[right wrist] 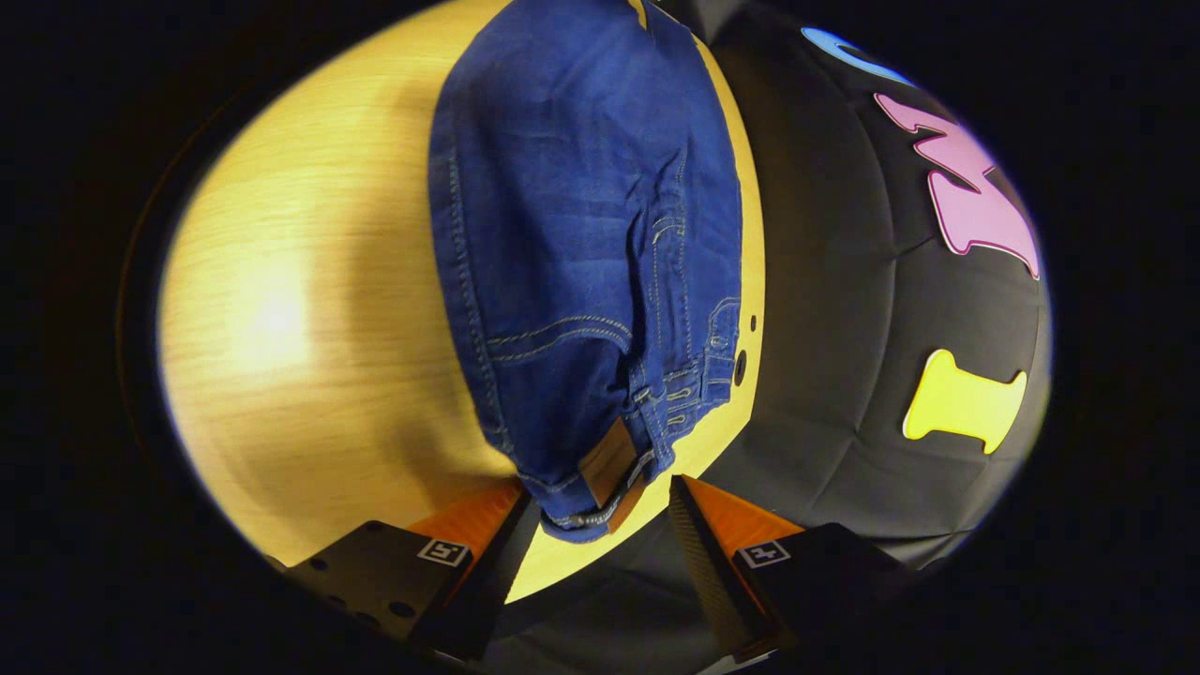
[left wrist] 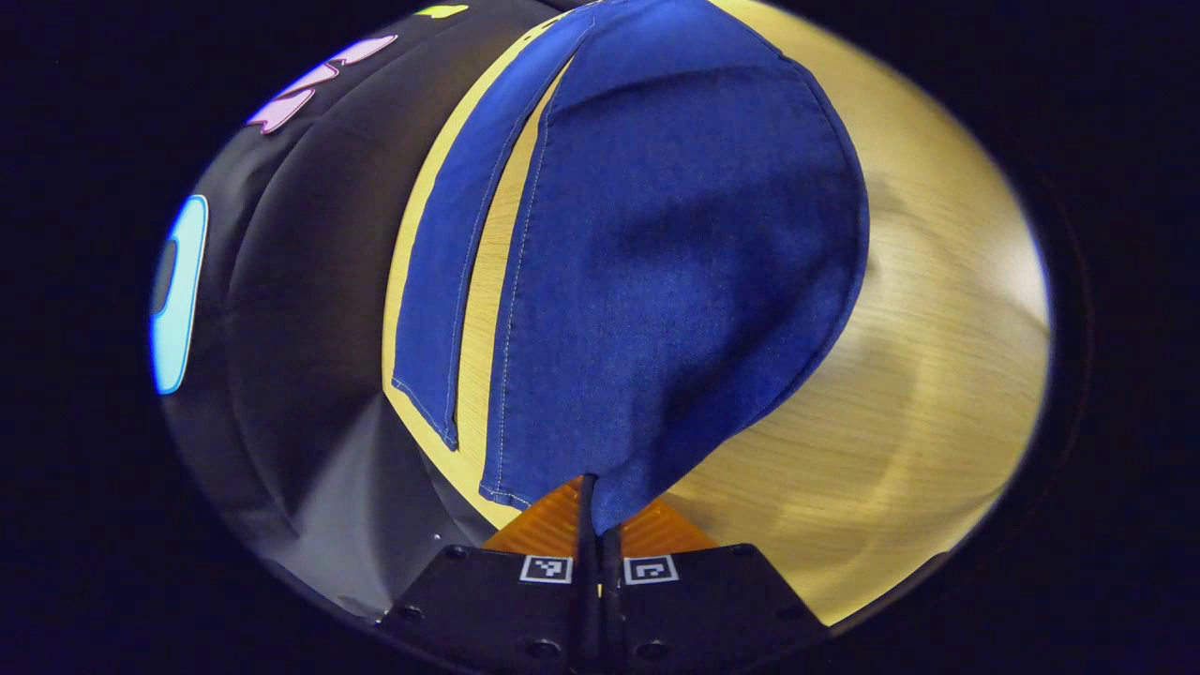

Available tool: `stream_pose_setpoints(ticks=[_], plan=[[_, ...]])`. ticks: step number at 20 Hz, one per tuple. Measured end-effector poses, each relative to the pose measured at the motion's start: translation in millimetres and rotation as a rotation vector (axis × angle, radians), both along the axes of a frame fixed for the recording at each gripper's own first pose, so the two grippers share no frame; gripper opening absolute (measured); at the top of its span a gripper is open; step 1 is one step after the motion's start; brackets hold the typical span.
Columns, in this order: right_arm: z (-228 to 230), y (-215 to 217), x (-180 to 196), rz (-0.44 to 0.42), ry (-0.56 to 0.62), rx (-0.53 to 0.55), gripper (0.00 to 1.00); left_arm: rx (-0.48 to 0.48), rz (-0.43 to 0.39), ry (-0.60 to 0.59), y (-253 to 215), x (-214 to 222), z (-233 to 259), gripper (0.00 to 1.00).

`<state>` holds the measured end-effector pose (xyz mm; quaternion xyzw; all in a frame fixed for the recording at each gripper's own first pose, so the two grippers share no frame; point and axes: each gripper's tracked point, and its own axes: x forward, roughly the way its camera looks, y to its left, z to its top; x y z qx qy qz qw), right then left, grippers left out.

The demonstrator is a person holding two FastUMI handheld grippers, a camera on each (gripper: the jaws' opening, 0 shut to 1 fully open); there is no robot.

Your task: Grasp the waist and the cuffs of the jeans and fold them to make the two legs overlap; first hold the waist and fold one-third of the jeans toward the cuffs, then hold the cuffs and fold the remaining one-third in the same direction to finish folding.

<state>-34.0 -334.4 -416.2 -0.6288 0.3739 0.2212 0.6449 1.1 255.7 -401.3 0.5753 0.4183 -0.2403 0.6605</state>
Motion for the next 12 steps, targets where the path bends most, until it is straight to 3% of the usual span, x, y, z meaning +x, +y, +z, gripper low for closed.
stream_pose_setpoints(ticks=[3,5,7,8,9,11,12], plan=[[-3,7,19,0.068,-0.028,-0.018,0.88,-0.004,-0.01,0.001,-5,1,0,0.06],[-15,7,18,0.025,0.002,0.021,0.83,-0.002,-0.019,-0.004,-10,4,0,0.06],[-22,5,22,0.013,0.002,0.014,0.51,-0.001,-0.014,-0.011,-14,6,1,0.06],[-22,6,21,0.003,0.0,0.02,0.28,-0.003,-0.004,-0.012,-15,6,1,0.06],[-23,4,20,-0.012,0.013,0.036,0.27,-0.007,0.006,-0.009,-18,5,2,0.06],[-21,6,11,-0.054,0.063,0.101,0.11,-0.024,0.029,0.011,-21,1,1,0.06],[-21,9,6,-0.066,0.094,0.132,0.11,-0.036,0.042,0.031,-21,-5,2,0.06]])
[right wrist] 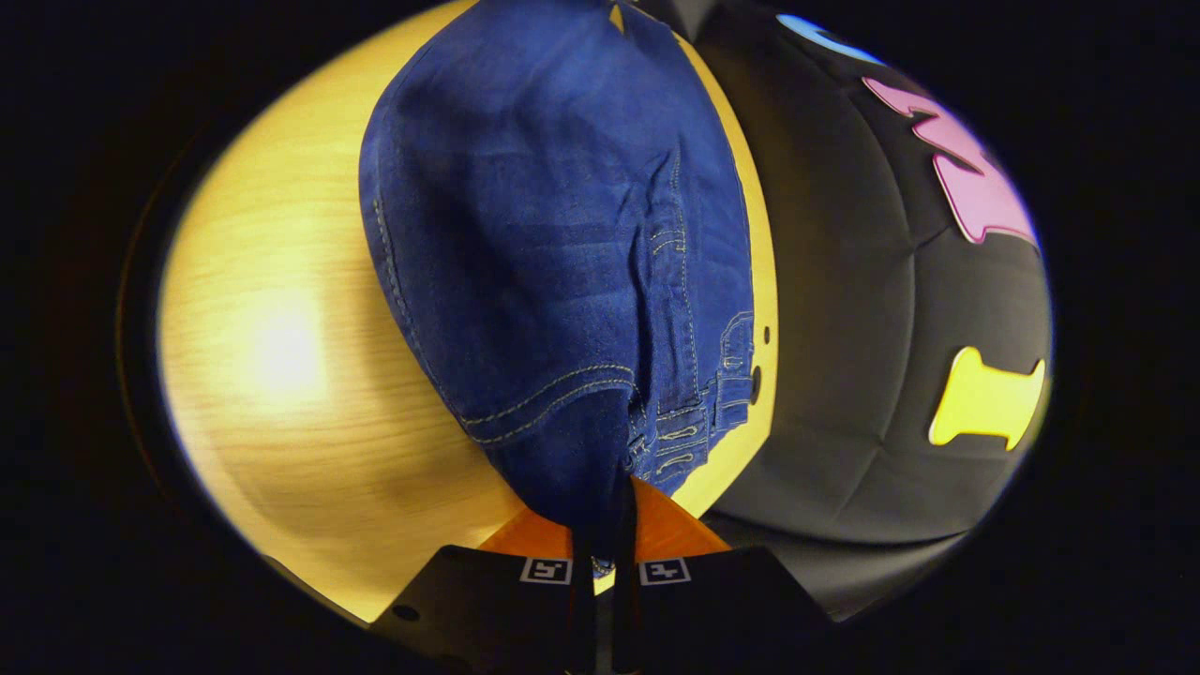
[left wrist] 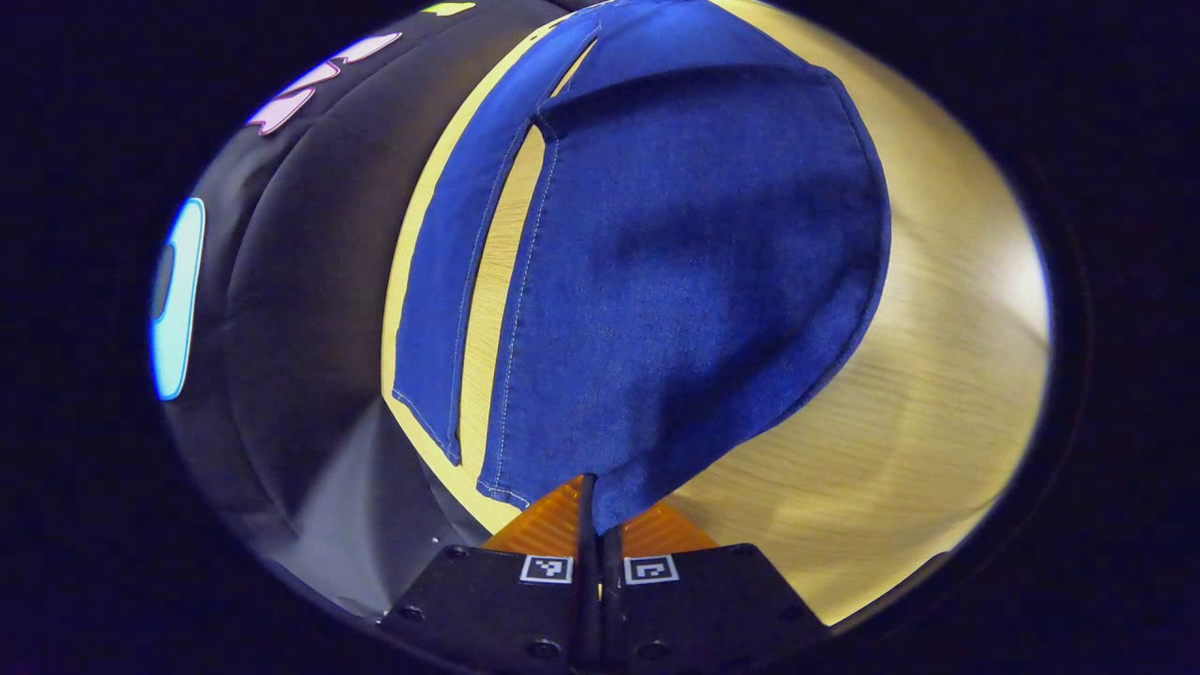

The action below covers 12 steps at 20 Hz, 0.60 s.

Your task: Grasp the waist and the cuffs of the jeans and fold them to make the two legs overlap; first hold the waist and fold one-third of the jeans toward the cuffs, then hold the cuffs and fold the remaining one-third in the same direction to finish folding.

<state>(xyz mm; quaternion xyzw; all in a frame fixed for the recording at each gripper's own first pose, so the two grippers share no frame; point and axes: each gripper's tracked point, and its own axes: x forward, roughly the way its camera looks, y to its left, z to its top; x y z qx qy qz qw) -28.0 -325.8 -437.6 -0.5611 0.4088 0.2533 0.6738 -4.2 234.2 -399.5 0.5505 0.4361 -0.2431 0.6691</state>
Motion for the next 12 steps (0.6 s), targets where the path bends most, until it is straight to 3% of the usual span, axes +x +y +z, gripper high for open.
stream_pose_setpoints(ticks=[5,7,9,12], plan=[[14,8,-8,0.075,0.085,-0.007,0.07,-0.139,0.074,0.195,-29,-43,12,0.06],[25,5,3,0.015,0.072,0.01,0.02,-0.217,0.123,0.264,-35,-35,23,0.06],[41,1,21,-0.087,0.041,0.069,0.07,-0.291,0.193,0.291,-32,-23,33,0.06],[90,-3,63,-0.18,-0.053,0.127,0.07,-0.41,0.302,0.252,-33,11,63,0.06]])
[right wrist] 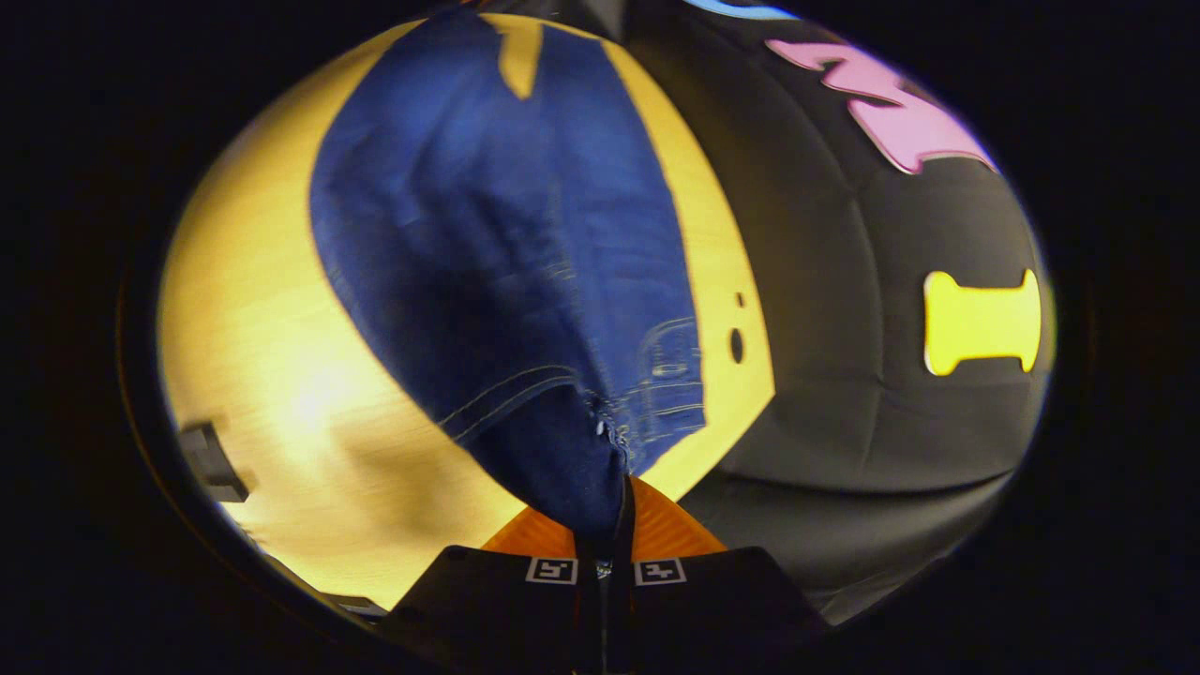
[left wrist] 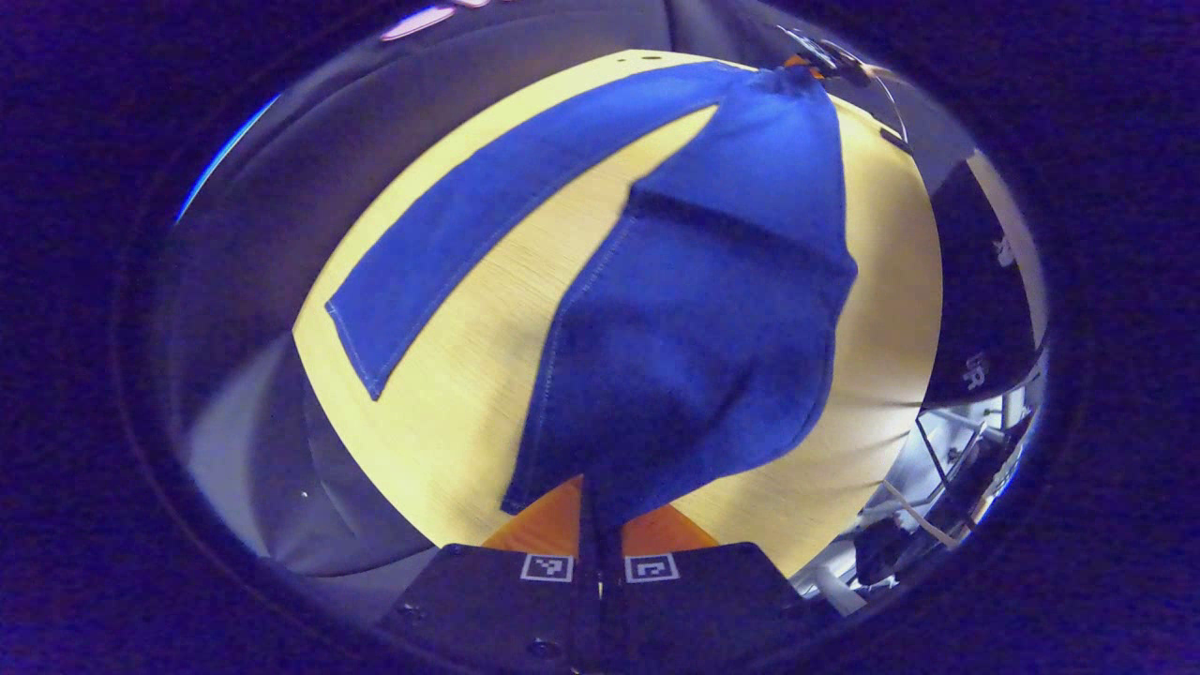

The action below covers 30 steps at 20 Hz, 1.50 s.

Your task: Grasp the waist and the cuffs of the jeans and fold them to make the two legs overlap; first hold the waist and fold one-third of the jeans toward the cuffs, then hold the cuffs and fold the remaining one-third in the same direction to finish folding.

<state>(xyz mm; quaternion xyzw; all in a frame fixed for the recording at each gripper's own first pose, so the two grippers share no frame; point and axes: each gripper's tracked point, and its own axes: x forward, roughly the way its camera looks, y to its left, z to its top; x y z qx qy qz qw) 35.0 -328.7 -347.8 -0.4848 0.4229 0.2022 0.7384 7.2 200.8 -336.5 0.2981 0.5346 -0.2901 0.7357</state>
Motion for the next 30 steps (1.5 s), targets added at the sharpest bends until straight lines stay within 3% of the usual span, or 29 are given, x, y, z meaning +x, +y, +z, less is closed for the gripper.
stream_pose_setpoints(ticks=[2,3,5,7,11,16,18,20,23,24,27,30], plan=[[37,8,36,-0.078,-0.073,0.067,0.07,-0.04,0.104,-0.022,3,29,18,0.06],[46,6,61,-0.139,-0.1,0.115,0.07,-0.034,0.195,-0.02,7,43,27,0.05],[54,1,104,-0.272,-0.144,0.204,0.07,-0.085,0.366,-0.03,3,76,43,0.06],[59,-8,135,-0.393,-0.145,0.234,0.07,-0.133,0.483,-0.037,-3,110,56,0.06],[79,-20,169,-0.634,-0.113,0.308,0.07,-0.232,0.639,0.01,-17,131,87,0.06],[115,-25,202,-1.028,-0.027,0.543,0.07,-0.4,0.928,0.045,-27,163,123,0.06],[124,-22,203,-1.107,-0.024,0.607,0.07,-0.372,0.944,0.026,-25,165,129,0.06],[126,-24,207,-1.113,-0.027,0.599,0.09,-0.332,0.95,0.002,-28,173,135,0.09],[136,-18,206,-1.14,-0.051,0.645,0.43,-0.328,0.94,-0.048,-48,179,148,0.32],[145,-18,207,-1.159,-0.089,0.666,0.52,-0.35,0.927,-0.091,-58,186,159,0.34],[172,-23,190,-1.178,-0.258,0.709,0.96,-0.426,0.9,-0.277,-71,194,232,0.99],[196,-29,173,-1.231,-0.425,0.761,0.97,-0.5,0.872,-0.5,-88,178,305,0.97]])
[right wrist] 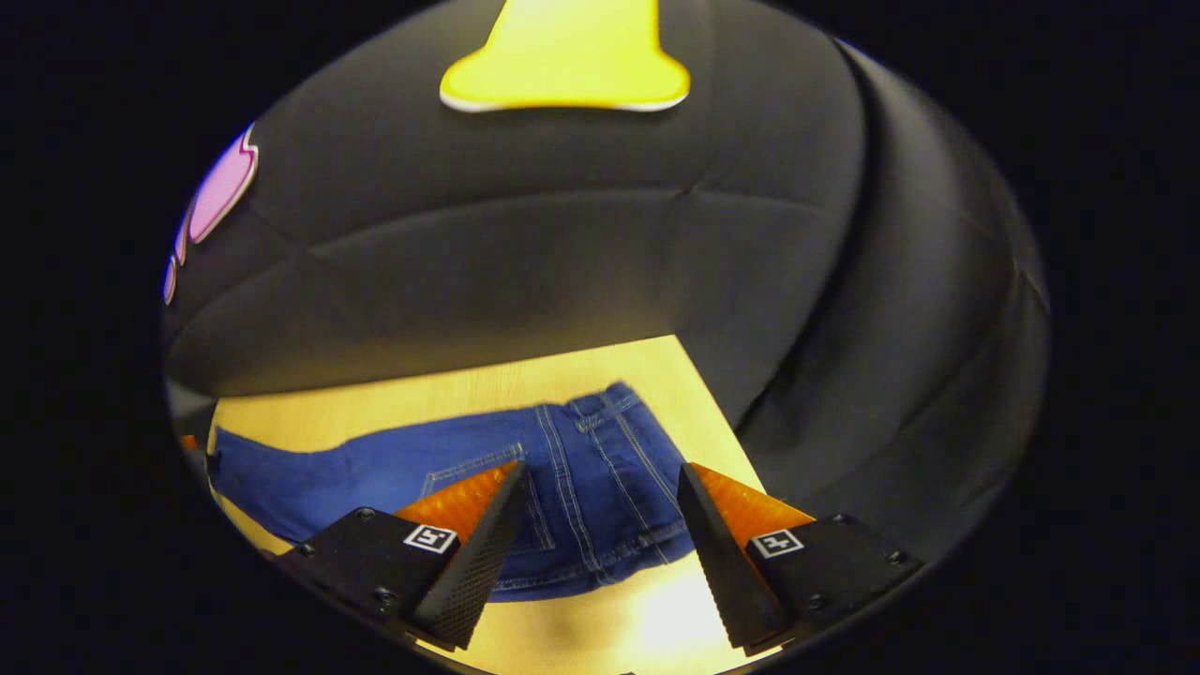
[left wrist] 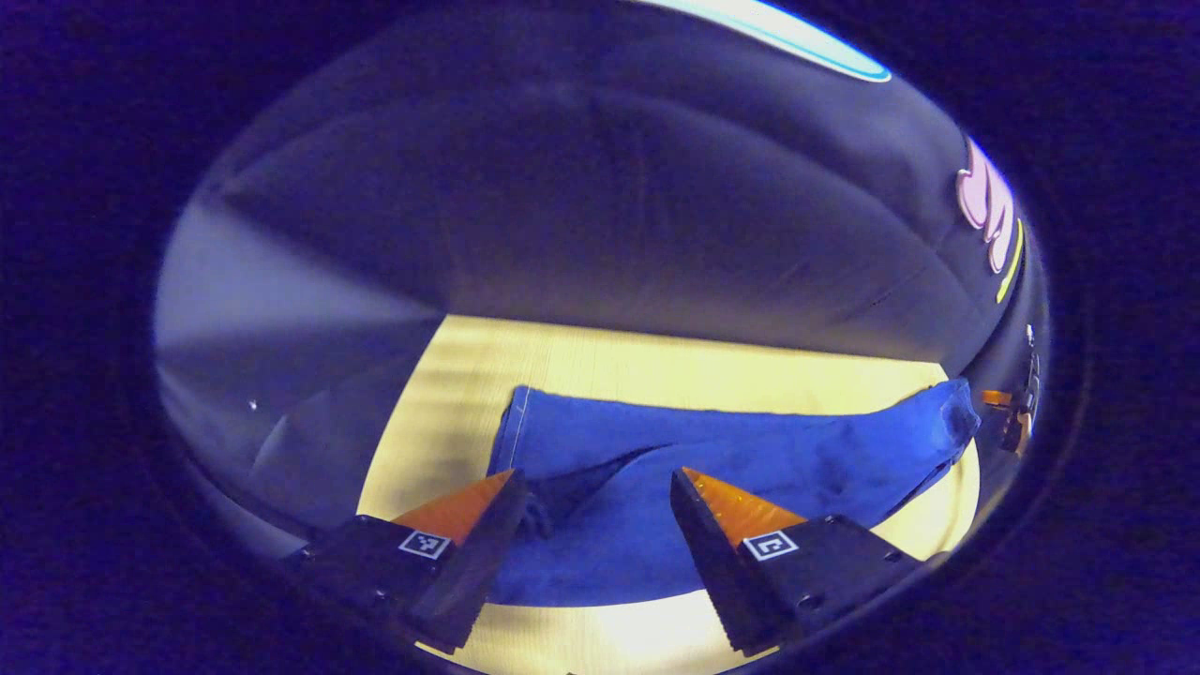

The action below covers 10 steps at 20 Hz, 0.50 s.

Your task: Grasp the waist and the cuffs of the jeans and fold them to make the two legs overlap; first hold the waist and fold one-third of the jeans toward the cuffs, then hold the cuffs and fold the remaining one-third in the same direction to finish folding.

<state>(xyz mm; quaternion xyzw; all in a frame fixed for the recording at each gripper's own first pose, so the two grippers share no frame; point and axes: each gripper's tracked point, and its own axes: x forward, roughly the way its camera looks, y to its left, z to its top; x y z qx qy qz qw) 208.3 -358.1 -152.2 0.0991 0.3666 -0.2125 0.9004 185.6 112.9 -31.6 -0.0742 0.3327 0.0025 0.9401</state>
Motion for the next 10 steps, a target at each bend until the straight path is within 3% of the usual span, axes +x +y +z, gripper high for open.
stream_pose_setpoints(ticks=[4,5,6,10], plan=[[-3,-11,-18,-0.141,-0.053,-0.004,0.98,-0.007,0.07,-0.281,-27,-41,100,0.97],[-3,-12,-19,-0.168,-0.055,0.007,0.92,0.0,0.075,-0.331,-32,-46,118,0.97],[-9,-12,-24,-0.188,-0.035,0.024,0.98,0.012,0.067,-0.37,-42,-56,133,0.97],[-23,-21,-30,-0.253,-0.001,0.028,0.99,-0.004,0.06,-0.419,-69,-87,156,0.96]])
